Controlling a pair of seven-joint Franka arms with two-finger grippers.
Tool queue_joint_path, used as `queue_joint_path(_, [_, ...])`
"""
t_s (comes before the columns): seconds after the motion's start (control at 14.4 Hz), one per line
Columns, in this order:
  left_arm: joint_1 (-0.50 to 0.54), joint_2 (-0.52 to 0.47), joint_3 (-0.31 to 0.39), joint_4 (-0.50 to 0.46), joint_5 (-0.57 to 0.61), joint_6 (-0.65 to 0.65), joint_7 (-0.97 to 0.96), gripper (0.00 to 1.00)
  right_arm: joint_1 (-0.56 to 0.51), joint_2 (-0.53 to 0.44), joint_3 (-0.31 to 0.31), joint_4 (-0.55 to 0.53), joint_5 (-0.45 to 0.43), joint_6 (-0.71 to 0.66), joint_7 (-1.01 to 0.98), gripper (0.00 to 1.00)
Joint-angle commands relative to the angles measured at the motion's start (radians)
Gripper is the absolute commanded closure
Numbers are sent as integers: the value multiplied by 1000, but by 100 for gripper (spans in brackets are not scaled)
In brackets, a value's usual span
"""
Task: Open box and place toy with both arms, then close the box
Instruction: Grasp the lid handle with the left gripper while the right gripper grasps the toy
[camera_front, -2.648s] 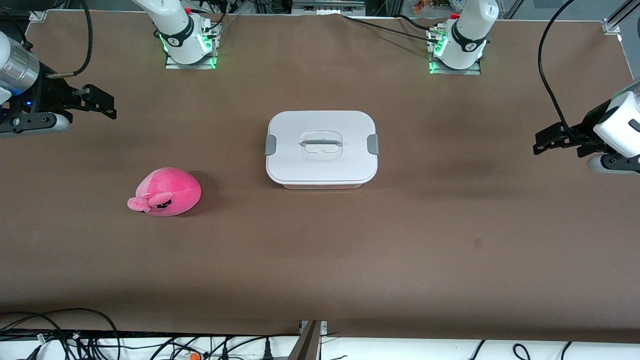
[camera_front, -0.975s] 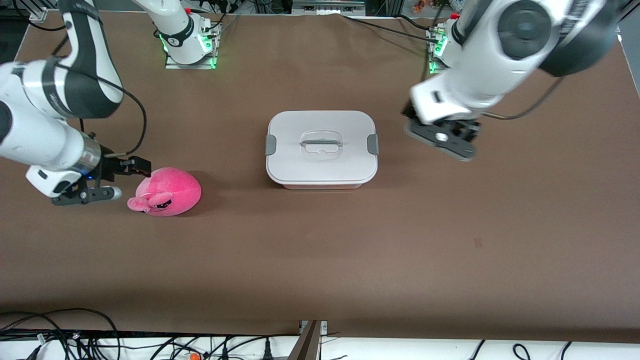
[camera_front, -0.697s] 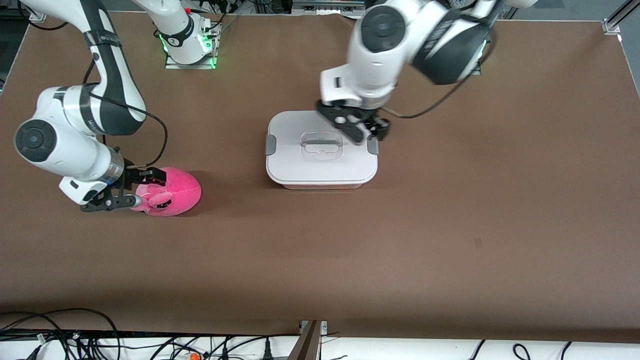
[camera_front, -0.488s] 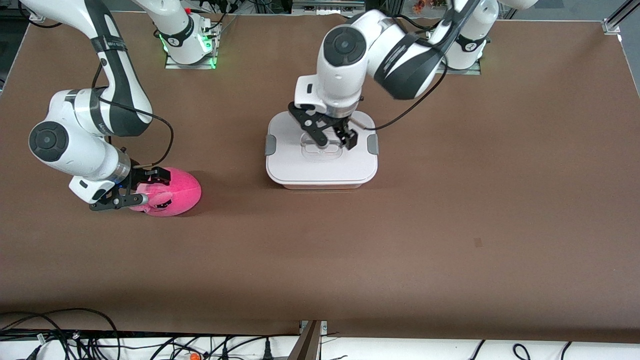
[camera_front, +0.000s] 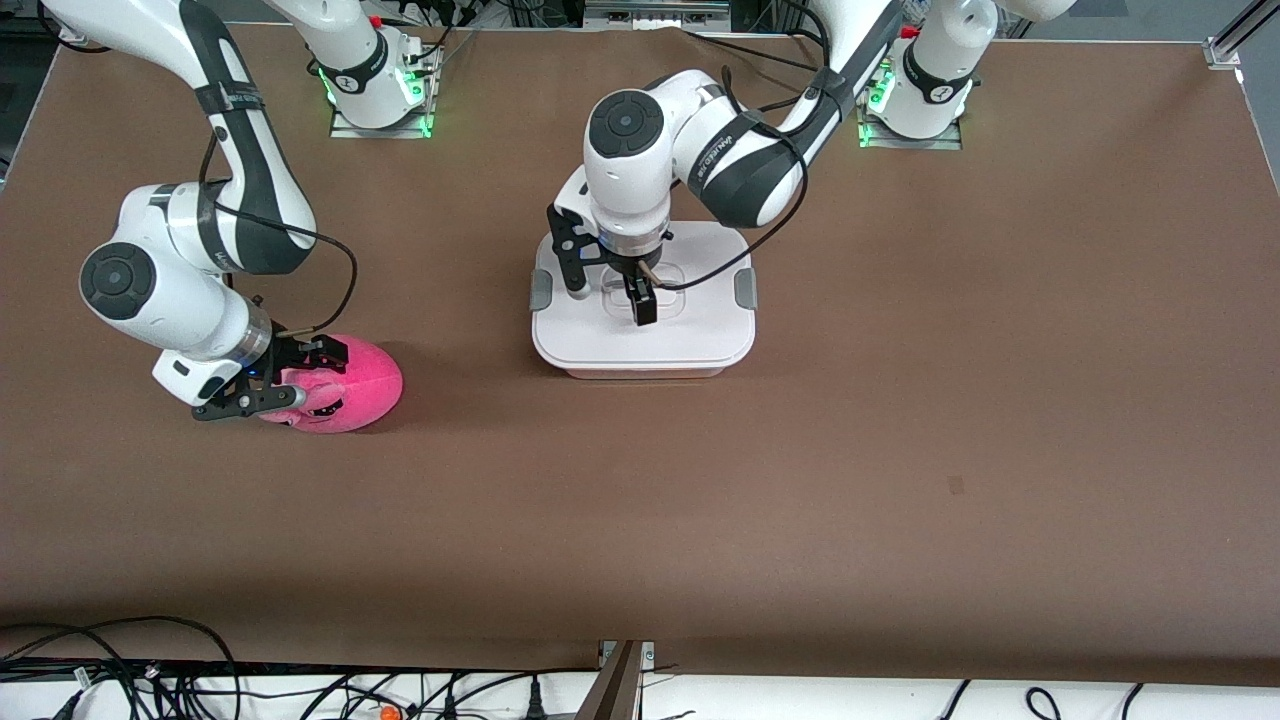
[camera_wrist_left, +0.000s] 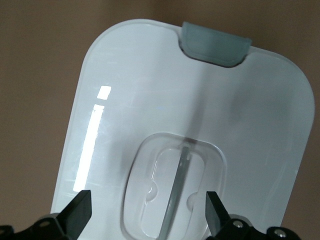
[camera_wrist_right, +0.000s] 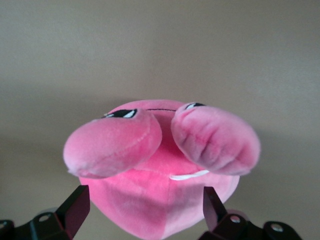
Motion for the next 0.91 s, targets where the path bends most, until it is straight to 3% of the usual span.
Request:
queue_joint_path(0.0, [-9, -2, 14, 9, 18, -13, 95, 0, -9, -14, 2, -53, 4, 50, -62, 0])
queue_joint_path(0.14, [-12, -9, 14, -1, 18, -21, 98, 0, -10, -9, 1, -55, 11, 52, -84, 0])
queue_joint_path(0.21, [-12, -9, 14, -2, 17, -36, 97, 0, -16, -8, 1, -55, 12, 53, -98, 6])
queue_joint_path(0.28, [-8, -13, 14, -2, 17, -57, 97, 0, -19, -8, 1, -59, 12, 59, -111, 19])
queue_joint_path(0.49, [0, -27, 13, -23, 17, -84, 101, 0, -35, 3, 1, -61, 18, 70, -145, 74])
queue_joint_path(0.56, [-2, -27, 14, -29, 18, -81, 105, 0, -35, 5, 1, -61, 18, 73, -145, 89])
queue_joint_path(0.63, [-2, -25, 13, -29, 18, -75, 121, 0, -35, 6, 2, -61, 18, 73, -145, 100])
queue_joint_path(0.7, [-2, -24, 14, -29, 18, -71, 146, 0, -35, 6, 1, -61, 18, 73, -145, 100])
queue_joint_path(0.77, [0, -22, 13, -29, 18, -70, 158, 12, -35, 8, 1, -61, 18, 74, -145, 100])
queue_joint_path(0.84, [1, -22, 13, -29, 18, -70, 161, 34, -35, 8, 1, -59, 18, 75, -145, 100])
